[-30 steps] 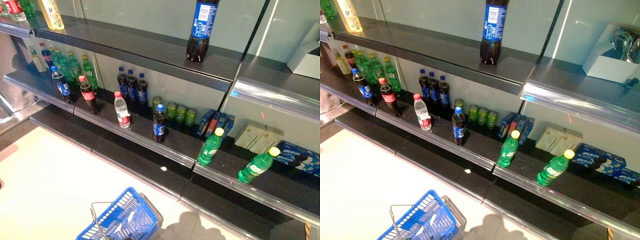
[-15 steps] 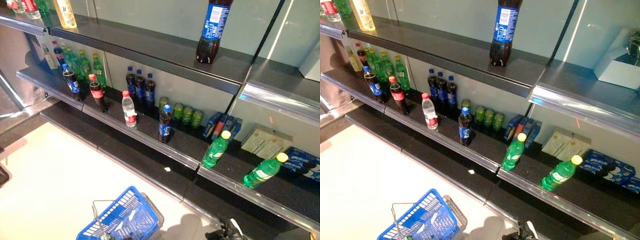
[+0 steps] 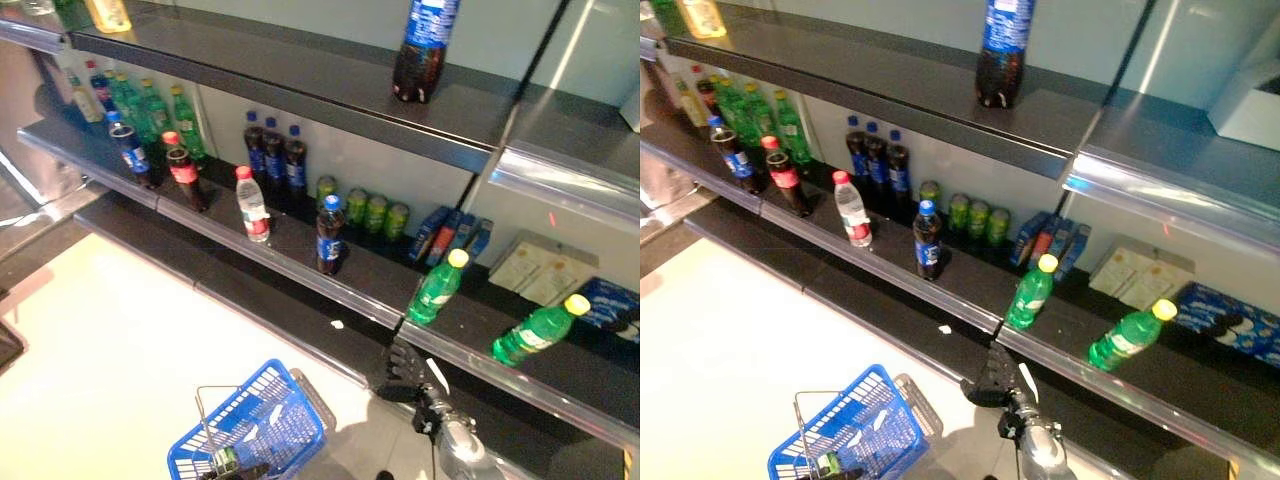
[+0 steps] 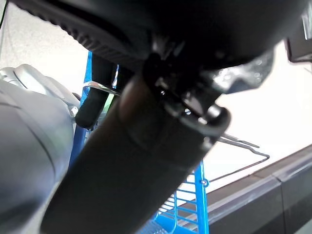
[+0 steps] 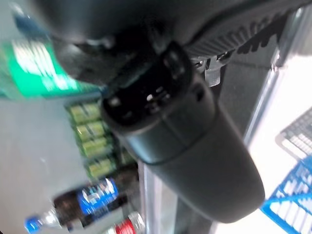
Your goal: Pick up the drink and place into the basket.
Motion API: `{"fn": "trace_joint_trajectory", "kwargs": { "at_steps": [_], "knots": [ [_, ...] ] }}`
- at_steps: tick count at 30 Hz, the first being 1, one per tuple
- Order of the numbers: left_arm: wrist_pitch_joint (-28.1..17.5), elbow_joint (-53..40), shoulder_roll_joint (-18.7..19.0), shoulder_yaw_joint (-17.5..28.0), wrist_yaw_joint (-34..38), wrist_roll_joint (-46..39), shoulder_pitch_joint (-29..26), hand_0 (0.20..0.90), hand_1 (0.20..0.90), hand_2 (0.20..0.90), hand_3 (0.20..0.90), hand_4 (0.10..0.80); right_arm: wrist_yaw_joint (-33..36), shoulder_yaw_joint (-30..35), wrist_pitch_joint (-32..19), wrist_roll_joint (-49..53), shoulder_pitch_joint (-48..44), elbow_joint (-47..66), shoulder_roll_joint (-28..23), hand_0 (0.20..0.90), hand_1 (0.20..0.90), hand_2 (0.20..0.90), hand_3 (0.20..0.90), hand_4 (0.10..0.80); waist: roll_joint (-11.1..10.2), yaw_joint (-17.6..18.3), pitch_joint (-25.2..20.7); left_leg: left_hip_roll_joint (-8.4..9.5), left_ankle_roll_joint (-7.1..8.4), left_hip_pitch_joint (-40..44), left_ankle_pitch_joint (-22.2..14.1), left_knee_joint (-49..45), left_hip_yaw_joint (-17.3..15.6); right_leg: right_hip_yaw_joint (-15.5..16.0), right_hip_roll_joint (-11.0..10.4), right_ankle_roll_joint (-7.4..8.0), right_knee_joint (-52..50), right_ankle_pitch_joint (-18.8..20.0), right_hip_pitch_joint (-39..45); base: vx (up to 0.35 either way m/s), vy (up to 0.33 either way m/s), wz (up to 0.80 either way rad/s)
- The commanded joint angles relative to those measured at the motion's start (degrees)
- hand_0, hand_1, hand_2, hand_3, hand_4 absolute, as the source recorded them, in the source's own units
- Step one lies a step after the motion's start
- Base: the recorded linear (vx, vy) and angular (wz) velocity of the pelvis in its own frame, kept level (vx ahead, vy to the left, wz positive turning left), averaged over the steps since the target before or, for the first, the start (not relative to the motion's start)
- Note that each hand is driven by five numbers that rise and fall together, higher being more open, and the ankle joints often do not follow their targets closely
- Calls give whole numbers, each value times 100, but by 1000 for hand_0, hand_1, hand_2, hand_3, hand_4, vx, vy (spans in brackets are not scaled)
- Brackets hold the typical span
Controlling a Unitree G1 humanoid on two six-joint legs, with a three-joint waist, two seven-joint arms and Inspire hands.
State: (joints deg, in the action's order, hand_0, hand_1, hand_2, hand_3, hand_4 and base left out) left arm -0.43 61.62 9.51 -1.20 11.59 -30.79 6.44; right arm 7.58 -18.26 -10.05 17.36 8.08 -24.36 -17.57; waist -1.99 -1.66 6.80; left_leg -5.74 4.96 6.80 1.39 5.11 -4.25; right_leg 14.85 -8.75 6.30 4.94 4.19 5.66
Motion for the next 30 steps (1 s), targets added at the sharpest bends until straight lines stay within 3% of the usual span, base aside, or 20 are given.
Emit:
{"fn": "trace_joint_trajectory", "kwargs": {
  "at_steps": [1,5,11,22,30],
  "knots": [
    [-479,-214,140,-19,182,-130,-167,300,300,300,200,100,436,498,-454,-298,-405,1863,-361,900,900,900,900,800,-28,70,-101,-222,94,-28,-226,-11,-170,-431,-348,436,-57,-43,27,0,4,-6],
    [-621,-247,74,35,137,-188,24,300,300,300,200,100,768,687,-215,-343,-333,3080,-590,900,900,900,900,800,23,142,-81,-247,82,-25,-241,-11,-213,-506,-357,431,-80,-63,-38,5,25,-27],
    [-861,-91,-26,73,14,-264,133,300,300,300,200,100,1392,735,-441,-654,-485,3805,-809,900,900,900,900,800,81,134,-52,-275,80,-16,-235,-11,-221,-547,-363,415,-134,-105,-101,22,19,-5],
    [-924,-56,-51,76,4,-303,199,300,300,300,200,100,2068,825,-598,-424,-547,4161,-1014,900,900,900,900,800,109,99,53,-283,96,-61,-233,-132,-152,-564,-372,383,-306,-185,-215,10,3,-1],
    [-1011,-82,-67,-127,-20,-451,121,300,300,300,200,100,3301,916,-773,-669,-741,4113,-960,900,900,900,900,800,192,104,244,-240,57,-277,-312,-456,-10,-608,-353,301,-707,-337,-472,-12,11,-3]
  ]
}}
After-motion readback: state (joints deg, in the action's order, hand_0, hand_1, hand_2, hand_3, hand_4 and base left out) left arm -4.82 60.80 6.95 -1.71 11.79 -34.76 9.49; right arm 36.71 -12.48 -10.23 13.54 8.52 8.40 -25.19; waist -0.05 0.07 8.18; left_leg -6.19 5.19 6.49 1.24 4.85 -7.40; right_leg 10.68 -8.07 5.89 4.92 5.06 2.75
